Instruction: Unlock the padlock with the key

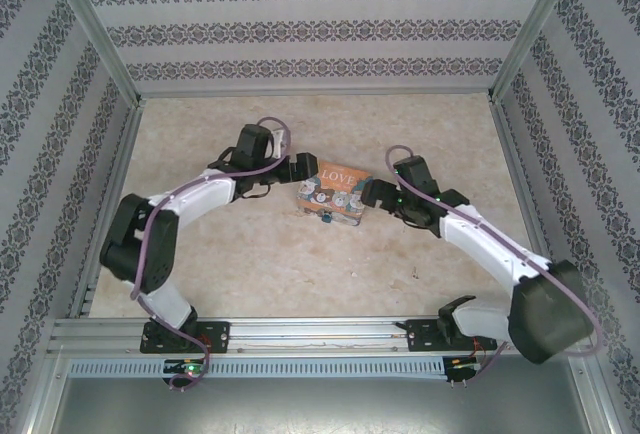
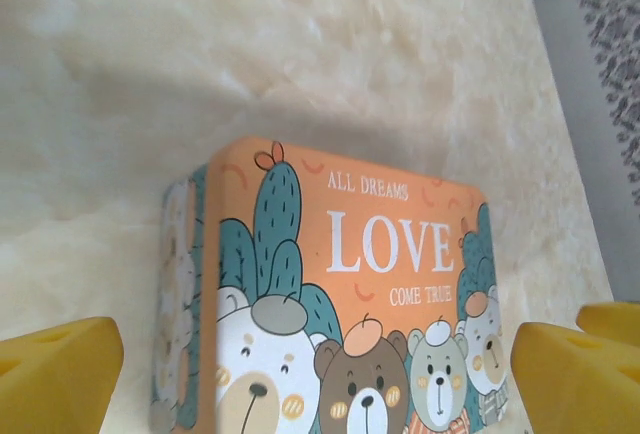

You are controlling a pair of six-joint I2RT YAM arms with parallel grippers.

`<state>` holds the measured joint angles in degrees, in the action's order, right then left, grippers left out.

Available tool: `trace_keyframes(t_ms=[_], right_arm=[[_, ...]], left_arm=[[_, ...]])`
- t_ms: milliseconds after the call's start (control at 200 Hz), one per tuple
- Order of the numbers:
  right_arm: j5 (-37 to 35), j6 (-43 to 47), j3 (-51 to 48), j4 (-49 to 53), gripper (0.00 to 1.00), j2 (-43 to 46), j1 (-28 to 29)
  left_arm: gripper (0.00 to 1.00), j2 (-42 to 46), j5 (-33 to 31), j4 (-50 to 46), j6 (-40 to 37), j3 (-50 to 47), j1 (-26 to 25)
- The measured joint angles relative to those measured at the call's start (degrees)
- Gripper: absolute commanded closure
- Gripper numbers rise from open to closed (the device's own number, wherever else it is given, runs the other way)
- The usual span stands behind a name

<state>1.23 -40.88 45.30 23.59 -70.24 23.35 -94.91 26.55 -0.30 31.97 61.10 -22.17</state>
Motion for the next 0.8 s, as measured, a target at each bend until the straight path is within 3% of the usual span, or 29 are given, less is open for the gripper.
trace_keyframes(t_ms=[395,799], right_arm=[[-1.1,-6.8,-6.0,22.8,0.35,13.7,-3.0],[0.4,-10.4,-13.7,29.2,0.55,14.7,-3.0]], left_arm=[[0.01,15.4,-7.0,0.0,-0.6,-13.0,4.3],[0.01,16.8,-7.3,0.3,-0.4,-15.8,6.5]])
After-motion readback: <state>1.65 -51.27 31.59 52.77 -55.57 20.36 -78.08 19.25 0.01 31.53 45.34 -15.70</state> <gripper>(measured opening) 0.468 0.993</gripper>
